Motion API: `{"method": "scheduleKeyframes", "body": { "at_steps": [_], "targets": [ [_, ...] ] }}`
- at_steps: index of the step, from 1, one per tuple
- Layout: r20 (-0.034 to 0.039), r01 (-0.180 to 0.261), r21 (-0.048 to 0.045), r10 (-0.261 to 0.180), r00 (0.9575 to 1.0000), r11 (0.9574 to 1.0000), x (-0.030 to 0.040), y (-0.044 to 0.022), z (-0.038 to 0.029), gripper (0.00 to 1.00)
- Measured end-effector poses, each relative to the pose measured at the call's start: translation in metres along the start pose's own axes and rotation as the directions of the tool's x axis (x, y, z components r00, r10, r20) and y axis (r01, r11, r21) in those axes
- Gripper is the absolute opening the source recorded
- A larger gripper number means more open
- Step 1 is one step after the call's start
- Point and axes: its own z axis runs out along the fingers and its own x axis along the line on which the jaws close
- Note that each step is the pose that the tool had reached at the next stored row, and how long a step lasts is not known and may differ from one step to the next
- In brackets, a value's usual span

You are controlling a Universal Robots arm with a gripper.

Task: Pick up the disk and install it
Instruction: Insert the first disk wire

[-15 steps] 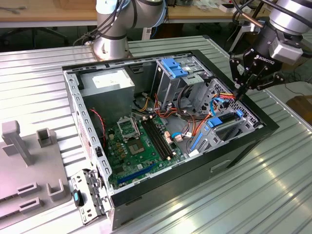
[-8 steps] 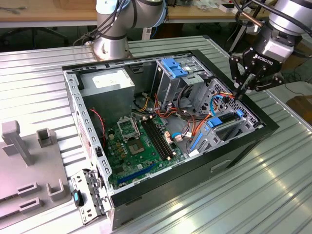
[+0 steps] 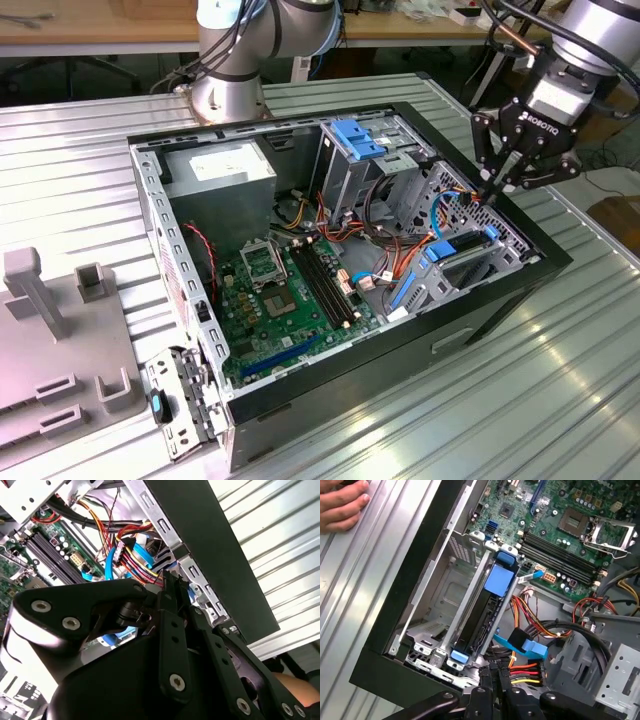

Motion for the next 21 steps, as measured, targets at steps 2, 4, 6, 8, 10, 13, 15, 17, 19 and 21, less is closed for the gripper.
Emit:
{"method": "scheduleKeyframes", "body": {
  "at_steps": [2,4,6,8,10,13,15,17,19,21],
  "targets": [
    [0.0000,-0.019,-0.0001,0.019,0.9998,0.9998,0.0005,-0.0009,0.0002,0.17],
    [0.0002,-0.031,-0.0002,0.031,0.9995,0.9995,0.0005,-0.0010,0.0003,0.17],
    [0.0003,-0.040,-0.0002,0.040,0.9992,0.9992,0.0005,-0.0011,0.0003,0.17],
    [0.0009,-0.087,-0.0003,0.087,0.9962,0.9962,0.0005,-0.0011,0.0004,0.17],
    [0.0013,-0.131,-0.0005,0.131,0.9913,0.9913,0.0005,-0.0011,0.0004,0.17],
    [0.0018,-0.175,-0.0007,0.175,0.9845,0.9845,0.0007,-0.0014,0.0004,0.17],
    [0.0021,-0.195,-0.0008,0.195,0.9808,0.9808,0.0009,-0.0018,0.0005,0.17],
    [0.0022,-0.212,-0.0009,0.212,0.9773,0.9773,0.0019,-0.0040,0.0006,0.17],
    [0.0017,-0.219,-0.0011,0.219,0.9757,0.9757,0.0023,-0.0050,0.0006,0.17],
    [0.0019,-0.254,-0.0013,0.254,0.9671,0.9671,0.0024,-0.0050,0.0008,0.17]
  ]
}}
